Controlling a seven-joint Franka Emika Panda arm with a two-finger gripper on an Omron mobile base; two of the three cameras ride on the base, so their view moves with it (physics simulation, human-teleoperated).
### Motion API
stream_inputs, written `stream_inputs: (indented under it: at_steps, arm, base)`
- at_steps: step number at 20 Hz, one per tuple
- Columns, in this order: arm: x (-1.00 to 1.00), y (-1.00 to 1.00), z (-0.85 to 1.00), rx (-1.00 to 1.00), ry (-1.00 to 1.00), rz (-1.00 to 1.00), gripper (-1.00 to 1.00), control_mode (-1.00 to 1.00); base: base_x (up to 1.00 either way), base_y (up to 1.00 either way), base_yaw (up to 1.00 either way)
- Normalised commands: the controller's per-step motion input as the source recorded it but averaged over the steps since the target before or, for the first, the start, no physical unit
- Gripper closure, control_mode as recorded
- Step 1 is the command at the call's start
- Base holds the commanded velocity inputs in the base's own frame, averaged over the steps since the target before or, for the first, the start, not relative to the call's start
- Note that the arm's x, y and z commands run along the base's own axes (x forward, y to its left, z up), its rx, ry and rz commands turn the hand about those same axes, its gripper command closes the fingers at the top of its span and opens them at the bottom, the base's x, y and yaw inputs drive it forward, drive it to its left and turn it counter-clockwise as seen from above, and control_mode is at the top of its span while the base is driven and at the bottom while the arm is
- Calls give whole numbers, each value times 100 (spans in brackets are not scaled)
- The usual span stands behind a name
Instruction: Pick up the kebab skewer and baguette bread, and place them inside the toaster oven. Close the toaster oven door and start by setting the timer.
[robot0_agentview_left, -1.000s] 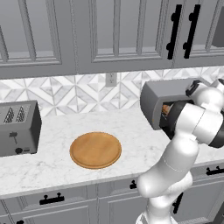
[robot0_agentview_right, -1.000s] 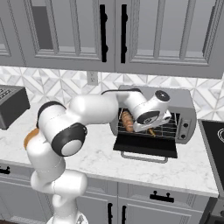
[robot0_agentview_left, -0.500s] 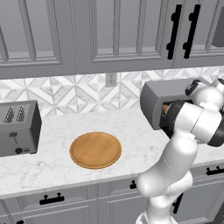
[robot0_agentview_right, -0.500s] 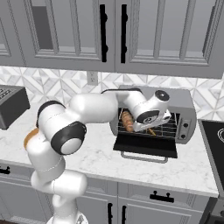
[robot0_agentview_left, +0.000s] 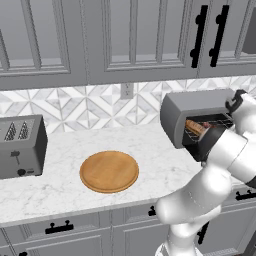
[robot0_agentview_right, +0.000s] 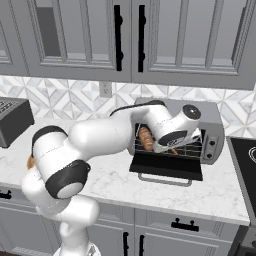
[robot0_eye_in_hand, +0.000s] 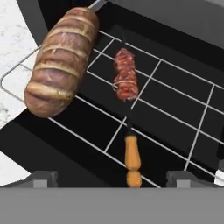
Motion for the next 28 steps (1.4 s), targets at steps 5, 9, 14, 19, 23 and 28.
stream_inputs:
  at_steps: [5,9,14,19,23,28]
  arm:
    - [-58,0,-1,0,3,-32,-100,-100]
    - [-42,0,-5,0,9,-32,-100,-100]
    - [-4,3,-5,0,8,-24,-100,-100]
    - [-6,5,-18,0,3,-19,-100,-100]
    - [-4,1,-19,0,1,-23,-100,-100]
    - [3,8,-7,0,0,-23,-100,-100]
  base:
    - [0,0,0]
    - [0,0,0]
    - [0,0,0]
    - [0,0,0]
    - [0,0,0]
    - [0,0,0]
